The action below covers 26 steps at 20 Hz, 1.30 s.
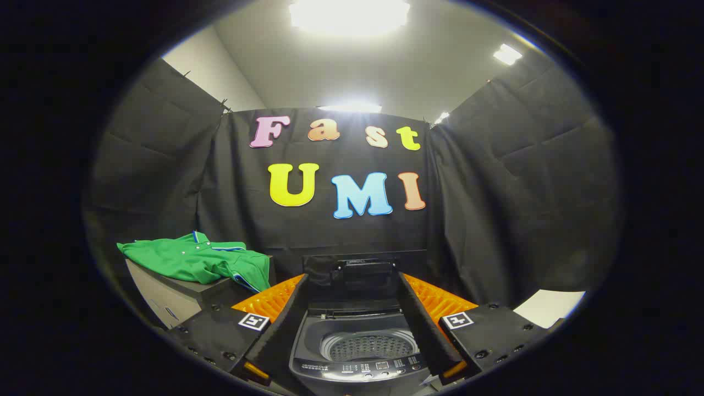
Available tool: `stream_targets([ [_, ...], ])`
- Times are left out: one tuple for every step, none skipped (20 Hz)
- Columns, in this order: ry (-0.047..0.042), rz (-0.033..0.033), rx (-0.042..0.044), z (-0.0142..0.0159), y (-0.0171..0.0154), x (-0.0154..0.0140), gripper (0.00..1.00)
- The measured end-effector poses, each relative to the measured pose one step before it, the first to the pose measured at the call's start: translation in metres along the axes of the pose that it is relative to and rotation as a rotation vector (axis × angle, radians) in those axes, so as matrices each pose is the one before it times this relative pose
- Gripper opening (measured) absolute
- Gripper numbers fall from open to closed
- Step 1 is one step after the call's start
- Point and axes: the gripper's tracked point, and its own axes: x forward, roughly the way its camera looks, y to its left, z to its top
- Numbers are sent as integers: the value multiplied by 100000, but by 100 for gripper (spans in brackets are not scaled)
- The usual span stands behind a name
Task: Put the clothes into the washing machine and then close the washing machine lid.
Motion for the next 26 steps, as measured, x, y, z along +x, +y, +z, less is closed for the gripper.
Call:
stream_targets([
  [221,120,-144,-108,134,30,98],
  [382,355,447,-19,175,26,98],
  [583,485,440,-171,167,29,98],
  [119,518,-9,-44,179,68,98],
  [33,-109,-369,-66,-44,36,98],
  [120,-10,-283,-71,-32,74,98],
  [84,386,401,-187,215,39,98],
  [130,517,670,-54,216,20,98],
  [202,550,553,-215,252,73,98],
  [449,150,165,-122,56,27,98],
  [394,128,226,-178,41,-38,98],
  [131,125,270,-3,-1,-105,98],
  [-76,76,159,-57,28,-61,98],
  [120,8,-74,15,-18,-6,98],
  [-114,-113,15,-24,-152,3,98],
  [34,86,171,102,-64,-28,98],
  [-157,158,319,19,69,-69,98],
  [-21,121,215,13,9,1,98],
  [-41,72,146,-92,86,-49,98],
  [240,9,222,-63,-1,18,98],
  [261,431,404,-46,187,-7,98],
  [77,355,227,-31,147,0,98],
  [-254,251,-52,99,129,-197,98],
  [-473,-124,-373,141,-31,44,98],
  [-510,-134,-398,178,-10,72,98],
  [-289,-75,-101,40,18,85,98],
])
